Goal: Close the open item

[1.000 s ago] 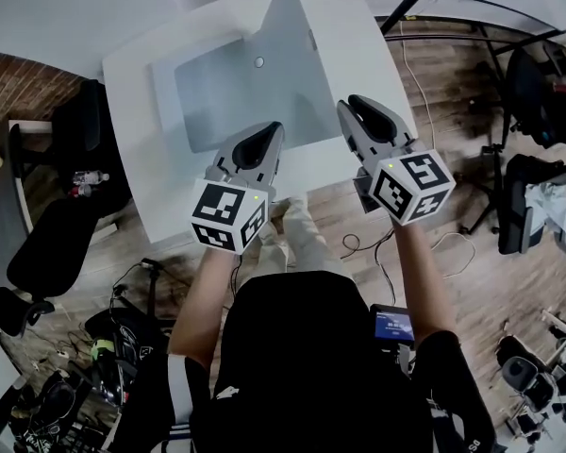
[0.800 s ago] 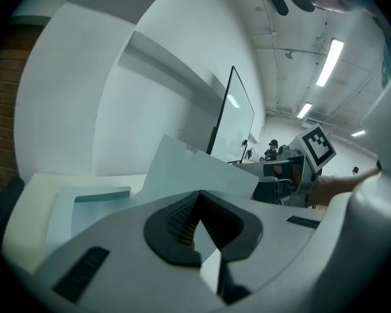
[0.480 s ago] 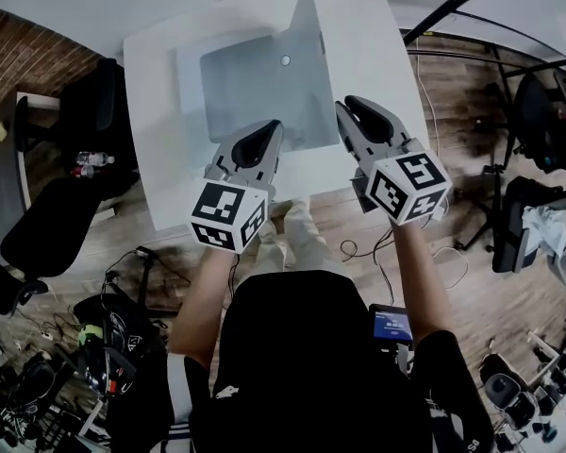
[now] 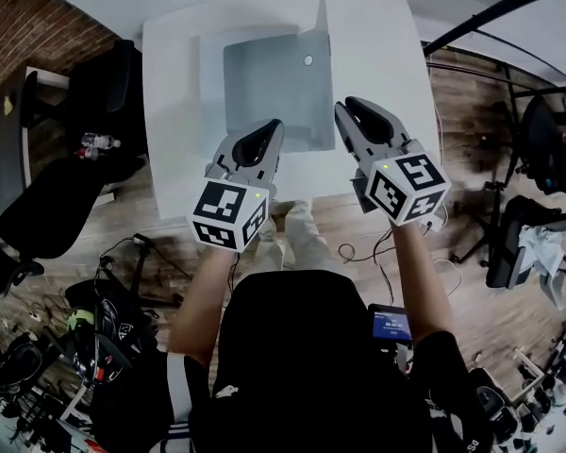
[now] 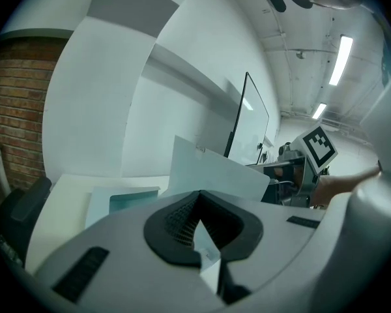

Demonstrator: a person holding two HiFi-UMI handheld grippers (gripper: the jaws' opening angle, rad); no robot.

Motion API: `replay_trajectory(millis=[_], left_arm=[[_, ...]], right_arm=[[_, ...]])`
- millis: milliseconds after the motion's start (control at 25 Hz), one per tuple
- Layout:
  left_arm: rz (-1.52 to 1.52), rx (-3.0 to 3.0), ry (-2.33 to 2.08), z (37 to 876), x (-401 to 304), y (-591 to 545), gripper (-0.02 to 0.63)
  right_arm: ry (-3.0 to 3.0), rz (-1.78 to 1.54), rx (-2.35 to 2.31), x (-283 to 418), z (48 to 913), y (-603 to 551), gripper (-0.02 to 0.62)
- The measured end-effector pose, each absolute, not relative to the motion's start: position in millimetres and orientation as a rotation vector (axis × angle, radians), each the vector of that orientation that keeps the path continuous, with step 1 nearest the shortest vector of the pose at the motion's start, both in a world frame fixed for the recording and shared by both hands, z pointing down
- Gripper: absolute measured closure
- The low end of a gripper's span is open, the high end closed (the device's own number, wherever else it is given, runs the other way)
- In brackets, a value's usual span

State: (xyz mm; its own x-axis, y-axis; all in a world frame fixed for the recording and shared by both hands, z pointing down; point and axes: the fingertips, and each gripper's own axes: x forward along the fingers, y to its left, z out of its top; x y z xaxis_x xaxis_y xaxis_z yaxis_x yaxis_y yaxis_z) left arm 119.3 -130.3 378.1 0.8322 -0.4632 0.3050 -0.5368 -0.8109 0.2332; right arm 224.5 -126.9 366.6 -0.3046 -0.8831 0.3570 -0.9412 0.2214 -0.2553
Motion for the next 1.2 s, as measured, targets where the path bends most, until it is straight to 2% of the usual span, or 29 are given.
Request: replay_trajectory(millis=[1200], left_arm=[[0.345,2.547,-1.070,404,31,-155,0.597]], right_arm=[[-2.471,0.662,1.462,138,389,-167,0.494]])
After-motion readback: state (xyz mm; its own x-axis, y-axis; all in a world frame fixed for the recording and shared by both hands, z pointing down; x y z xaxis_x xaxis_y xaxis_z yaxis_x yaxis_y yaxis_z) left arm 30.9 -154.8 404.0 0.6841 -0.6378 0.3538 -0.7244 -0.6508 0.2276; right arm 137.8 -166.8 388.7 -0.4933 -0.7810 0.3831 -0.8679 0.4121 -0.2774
